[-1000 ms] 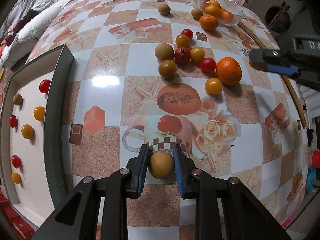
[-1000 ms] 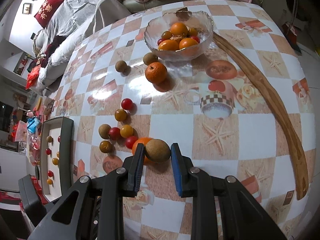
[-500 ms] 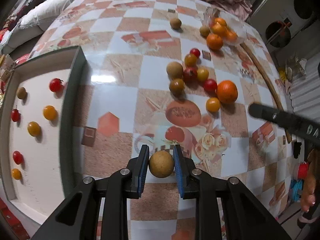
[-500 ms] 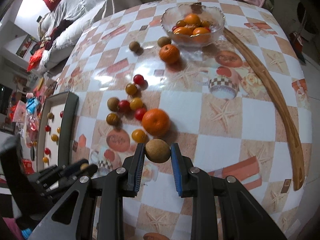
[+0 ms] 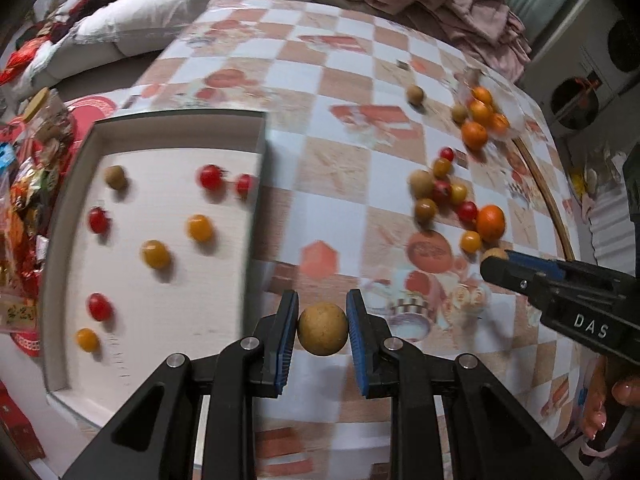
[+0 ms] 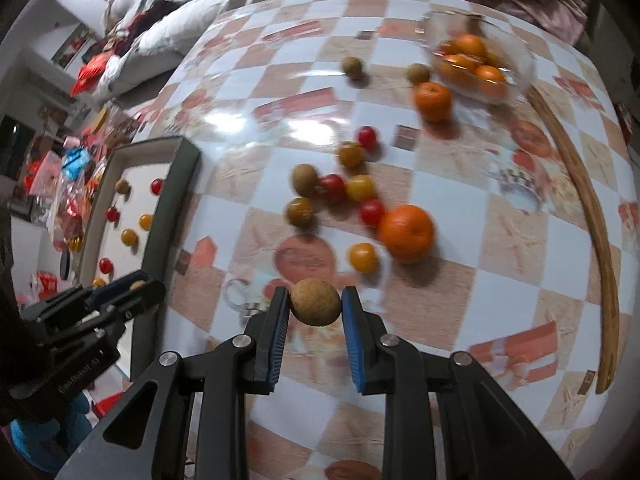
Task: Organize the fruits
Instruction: 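Carry the left tool's brown fruit over the tray while the right tool carries its brown fruit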
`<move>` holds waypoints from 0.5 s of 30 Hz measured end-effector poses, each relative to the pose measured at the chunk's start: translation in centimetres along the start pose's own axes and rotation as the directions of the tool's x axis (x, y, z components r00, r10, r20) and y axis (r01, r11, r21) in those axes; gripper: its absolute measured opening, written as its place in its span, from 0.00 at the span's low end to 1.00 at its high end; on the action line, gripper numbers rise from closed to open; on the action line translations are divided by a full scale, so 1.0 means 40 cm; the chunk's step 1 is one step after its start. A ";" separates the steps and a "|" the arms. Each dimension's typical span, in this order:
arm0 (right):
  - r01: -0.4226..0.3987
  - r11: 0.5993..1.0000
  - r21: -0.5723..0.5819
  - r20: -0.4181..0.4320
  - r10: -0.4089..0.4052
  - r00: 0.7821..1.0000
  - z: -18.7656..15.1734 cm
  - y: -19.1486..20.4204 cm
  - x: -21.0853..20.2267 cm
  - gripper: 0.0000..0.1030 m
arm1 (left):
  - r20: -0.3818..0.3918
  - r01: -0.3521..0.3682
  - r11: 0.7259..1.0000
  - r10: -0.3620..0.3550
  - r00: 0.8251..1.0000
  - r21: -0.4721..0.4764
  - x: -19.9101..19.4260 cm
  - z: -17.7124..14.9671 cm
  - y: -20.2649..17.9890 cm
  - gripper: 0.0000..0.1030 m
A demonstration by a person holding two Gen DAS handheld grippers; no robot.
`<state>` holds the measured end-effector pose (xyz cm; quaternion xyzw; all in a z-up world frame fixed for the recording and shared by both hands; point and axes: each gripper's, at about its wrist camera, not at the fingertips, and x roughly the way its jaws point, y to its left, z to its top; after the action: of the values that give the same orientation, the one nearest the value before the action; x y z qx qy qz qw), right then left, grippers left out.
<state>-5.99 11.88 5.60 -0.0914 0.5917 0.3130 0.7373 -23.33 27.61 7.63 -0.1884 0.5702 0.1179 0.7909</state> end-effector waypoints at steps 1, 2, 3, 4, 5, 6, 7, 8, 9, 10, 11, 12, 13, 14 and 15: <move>-0.001 1.000 -0.010 -0.003 0.001 1.000 0.001 0.014 0.004 0.28 | 0.002 -0.004 1.000 0.004 1.000 -0.007 -0.004 -0.001 0.013 0.25; -0.003 1.000 -0.022 -0.006 0.003 1.000 0.002 0.029 0.009 0.28 | 0.006 -0.009 1.000 0.009 1.000 -0.017 -0.010 -0.003 0.032 0.25; -0.005 0.999 -0.036 -0.010 0.005 1.000 0.005 0.050 0.014 0.28 | 0.009 -0.013 1.000 0.013 1.000 -0.025 -0.014 -0.004 0.048 0.25; -0.008 0.999 -0.046 -0.012 0.007 1.000 0.007 0.065 0.016 0.28 | 0.013 -0.020 0.999 0.020 1.000 -0.037 -0.021 -0.008 0.071 0.25; -0.011 0.998 -0.058 -0.014 0.010 1.000 0.009 0.084 0.020 0.28 | 0.015 -0.025 0.999 0.025 1.000 -0.046 -0.025 -0.010 0.086 0.26; -0.014 0.997 -0.070 -0.016 0.013 1.000 0.011 0.102 0.023 0.28 | 0.017 -0.030 0.998 0.031 0.999 -0.056 -0.030 -0.013 0.101 0.26; -0.017 0.997 -0.077 -0.017 0.016 1.000 0.012 0.116 0.025 0.28 | 0.019 -0.035 0.997 0.036 0.999 -0.068 -0.035 -0.015 0.119 0.25; -0.023 0.996 -0.085 -0.019 0.021 1.000 0.014 0.133 0.028 0.28 | 0.021 -0.042 0.996 0.044 0.999 -0.081 -0.041 -0.019 0.141 0.26; -0.026 0.995 -0.091 -0.021 0.024 0.999 0.015 0.147 0.031 0.28 | 0.023 -0.049 0.995 0.051 0.998 -0.090 -0.045 -0.023 0.158 0.26; -0.030 0.994 -0.101 -0.024 0.028 0.999 0.017 0.163 0.034 0.28 | 0.024 -0.059 0.993 0.062 0.998 -0.105 -0.051 -0.027 0.184 0.26; -0.034 0.994 -0.108 -0.027 0.031 0.999 0.018 0.177 0.037 0.28 | 0.025 -0.066 0.991 0.069 0.997 -0.114 -0.054 -0.030 0.200 0.25; -0.039 0.992 -0.116 -0.030 0.036 0.999 0.020 0.191 0.041 0.28 | 0.024 -0.074 0.989 0.078 0.997 -0.126 -0.056 -0.035 0.223 0.26; -0.045 0.991 -0.123 -0.035 0.041 0.999 0.021 0.207 0.045 0.28 | 0.022 -0.082 0.988 0.086 0.996 -0.134 -0.057 -0.039 0.242 0.25; -0.050 0.990 -0.131 -0.040 0.045 0.998 0.023 0.222 0.050 0.28 | 0.019 -0.089 0.986 0.092 0.996 -0.142 -0.055 -0.042 0.259 0.26; -0.054 0.989 -0.140 -0.044 0.048 0.998 0.026 0.237 0.055 0.28 | 0.017 -0.092 0.985 0.096 0.995 -0.147 -0.055 -0.045 0.269 0.26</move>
<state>-10.34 20.65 6.09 -0.1346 0.5851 0.3710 0.7085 -29.93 36.60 7.45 -0.2173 0.5586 0.1988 0.7754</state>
